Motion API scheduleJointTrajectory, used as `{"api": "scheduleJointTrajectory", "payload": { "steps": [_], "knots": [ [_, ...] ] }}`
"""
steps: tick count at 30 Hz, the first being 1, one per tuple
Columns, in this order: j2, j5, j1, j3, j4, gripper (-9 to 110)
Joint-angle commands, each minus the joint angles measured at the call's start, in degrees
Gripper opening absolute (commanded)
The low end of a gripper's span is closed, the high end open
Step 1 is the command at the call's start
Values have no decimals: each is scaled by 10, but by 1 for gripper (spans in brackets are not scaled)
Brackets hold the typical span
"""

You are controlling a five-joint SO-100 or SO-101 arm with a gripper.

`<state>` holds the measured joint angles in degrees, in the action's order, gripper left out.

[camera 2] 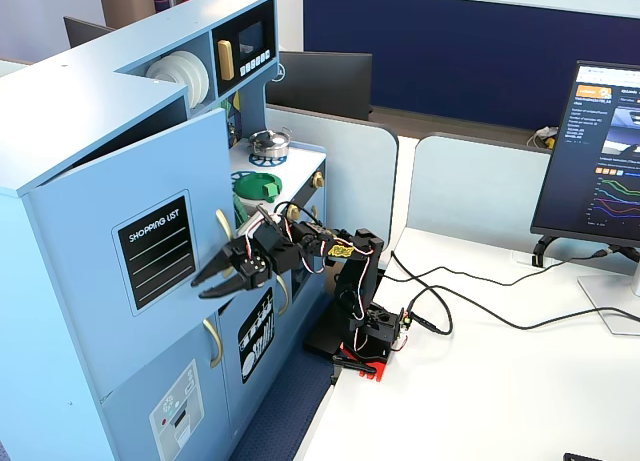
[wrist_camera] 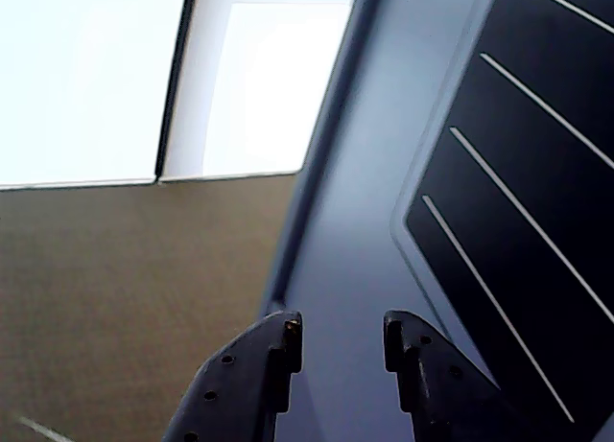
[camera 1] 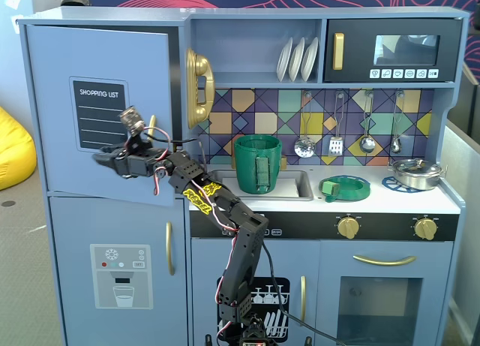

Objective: Close the left cabinet door

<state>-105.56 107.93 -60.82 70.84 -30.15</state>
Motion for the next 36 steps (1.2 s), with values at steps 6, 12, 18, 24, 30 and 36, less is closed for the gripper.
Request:
{"api": "scheduleJointTrajectory", "payload": {
  "steps": [6,12,18,24,30,36],
  "knots": [
    [-40,-9,91,1,11,0],
    [-8,-1,174,-9,43,0],
    [8,1,211,-5,73,0],
    [-11,-5,208,7,61,0],
    [-129,13,163,89,-8,0],
    [-258,10,205,178,-81,0]
  ]
}}
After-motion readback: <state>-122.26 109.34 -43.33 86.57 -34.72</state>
